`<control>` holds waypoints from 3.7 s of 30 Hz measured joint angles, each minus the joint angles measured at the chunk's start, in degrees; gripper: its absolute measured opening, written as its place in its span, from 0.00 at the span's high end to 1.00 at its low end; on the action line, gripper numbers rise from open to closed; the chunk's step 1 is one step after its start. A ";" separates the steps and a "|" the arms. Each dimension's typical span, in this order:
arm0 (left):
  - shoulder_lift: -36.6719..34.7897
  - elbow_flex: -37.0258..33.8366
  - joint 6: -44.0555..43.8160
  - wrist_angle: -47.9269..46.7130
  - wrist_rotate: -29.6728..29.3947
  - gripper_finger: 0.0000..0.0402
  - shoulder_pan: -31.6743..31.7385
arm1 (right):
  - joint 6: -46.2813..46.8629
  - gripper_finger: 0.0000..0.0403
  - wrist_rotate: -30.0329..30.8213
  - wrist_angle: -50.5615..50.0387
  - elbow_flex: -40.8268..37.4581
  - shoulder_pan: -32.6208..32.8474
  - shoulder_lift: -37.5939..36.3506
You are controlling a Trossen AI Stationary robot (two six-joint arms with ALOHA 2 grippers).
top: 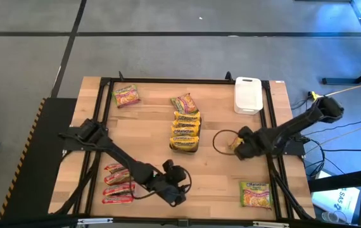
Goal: Sort Maruchan noodles
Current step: Put the green noodle pack into the white bin
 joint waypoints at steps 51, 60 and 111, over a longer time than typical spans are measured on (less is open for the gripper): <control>7.81 0.04 7.94 29.67 0.43 0.42 -0.80 | -27.75 0.37 2.15 37.14 4.24 18.66 3.19; 13.41 0.35 7.55 32.66 2.00 0.42 0.90 | -4.16 0.37 -2.62 65.42 -16.85 17.63 -1.95; 19.28 2.78 8.92 33.23 2.53 0.42 4.72 | -12.75 0.51 -3.98 90.78 -9.71 11.29 21.58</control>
